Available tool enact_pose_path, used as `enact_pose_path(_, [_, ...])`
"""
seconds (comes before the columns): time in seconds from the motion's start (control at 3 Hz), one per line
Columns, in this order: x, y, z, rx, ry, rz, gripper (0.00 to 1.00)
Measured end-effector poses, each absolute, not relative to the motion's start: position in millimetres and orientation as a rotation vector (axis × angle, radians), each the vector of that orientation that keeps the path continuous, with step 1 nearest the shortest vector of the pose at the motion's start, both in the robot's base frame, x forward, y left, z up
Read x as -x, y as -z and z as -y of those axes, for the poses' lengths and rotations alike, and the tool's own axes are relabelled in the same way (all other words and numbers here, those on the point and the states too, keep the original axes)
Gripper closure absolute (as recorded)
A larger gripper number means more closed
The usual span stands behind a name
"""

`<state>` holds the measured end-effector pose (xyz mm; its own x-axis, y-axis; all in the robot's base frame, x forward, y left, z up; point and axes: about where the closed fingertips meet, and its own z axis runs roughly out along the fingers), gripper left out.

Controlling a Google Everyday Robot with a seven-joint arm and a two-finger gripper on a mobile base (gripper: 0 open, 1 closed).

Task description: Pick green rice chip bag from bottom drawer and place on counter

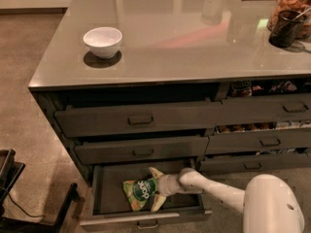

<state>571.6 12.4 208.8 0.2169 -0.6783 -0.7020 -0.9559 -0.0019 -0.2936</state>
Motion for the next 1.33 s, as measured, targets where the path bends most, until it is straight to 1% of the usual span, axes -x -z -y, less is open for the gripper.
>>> enact_pose_path(0.33, [-575.8, -206.5, -22.1, 1.762, -0.511, -1.534, 0.0])
enact_pose_path(0.67, [-575.3, -217.2, -19.1, 1.769, -0.574, -1.564, 0.0])
enact_pose_path(1.33, [-577.2, -243.4, -5.4, 1.811, -0.601, -1.613, 0.0])
